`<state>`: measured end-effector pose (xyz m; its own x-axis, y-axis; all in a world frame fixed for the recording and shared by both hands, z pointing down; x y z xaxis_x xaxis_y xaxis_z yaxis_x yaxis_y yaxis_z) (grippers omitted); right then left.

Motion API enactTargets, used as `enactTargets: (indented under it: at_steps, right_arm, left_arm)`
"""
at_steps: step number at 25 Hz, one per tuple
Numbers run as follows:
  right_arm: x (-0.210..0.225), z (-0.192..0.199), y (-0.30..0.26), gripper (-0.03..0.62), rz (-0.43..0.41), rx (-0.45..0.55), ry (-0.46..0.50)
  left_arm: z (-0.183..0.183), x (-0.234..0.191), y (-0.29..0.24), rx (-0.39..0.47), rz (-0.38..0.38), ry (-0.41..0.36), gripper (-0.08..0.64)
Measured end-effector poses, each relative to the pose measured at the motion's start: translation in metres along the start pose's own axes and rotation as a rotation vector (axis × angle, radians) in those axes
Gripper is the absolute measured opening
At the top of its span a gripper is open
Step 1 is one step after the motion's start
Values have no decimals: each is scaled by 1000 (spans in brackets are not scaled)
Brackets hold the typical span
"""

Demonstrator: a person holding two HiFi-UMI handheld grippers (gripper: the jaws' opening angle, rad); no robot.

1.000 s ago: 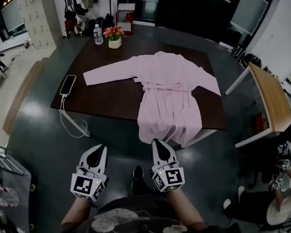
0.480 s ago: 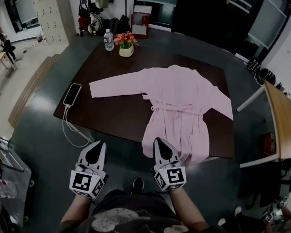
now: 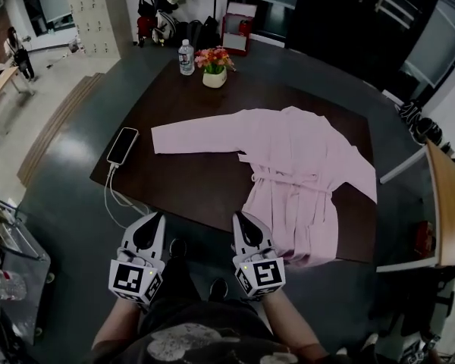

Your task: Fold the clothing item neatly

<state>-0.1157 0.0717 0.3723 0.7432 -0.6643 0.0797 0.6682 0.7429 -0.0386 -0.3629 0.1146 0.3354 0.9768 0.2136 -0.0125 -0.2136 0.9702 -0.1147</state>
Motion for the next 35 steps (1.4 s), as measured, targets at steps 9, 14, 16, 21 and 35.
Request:
enactTargets:
  at_steps: [9,14,16,21,35]
  right_arm:
    - [-7,3,-94,-8,34,-60,17]
    - [-11,7,-163,-8,24,-103,23]
    - [-13,13,-192,-8,21,-129,28]
    - [-20,33,-264,-8,-8,-252,58]
    - [-56,95,-396,91,-178,-632,323]
  left_arm:
    - [8,-85,-78,-46,28,37,9]
    - [17,-124,-124,-64,86,20,9]
    - [22,-140,-141,-78,99,26,9]
    - [37,-179,-174,-127,106,22,9]
    - [66,-251,-211,-249,122,53,9]
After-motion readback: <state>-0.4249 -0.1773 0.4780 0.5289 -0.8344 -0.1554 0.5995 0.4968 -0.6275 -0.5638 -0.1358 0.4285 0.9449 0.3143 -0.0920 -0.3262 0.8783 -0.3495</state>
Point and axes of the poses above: the fingertips, and each gripper's own axes: y backward along the fingers, x to its right, z out of its underside, the point moved 9 cm from there along y, backward along the fingers, and after that the axes turned 8 degrees about -z, right-handed, at the moved point
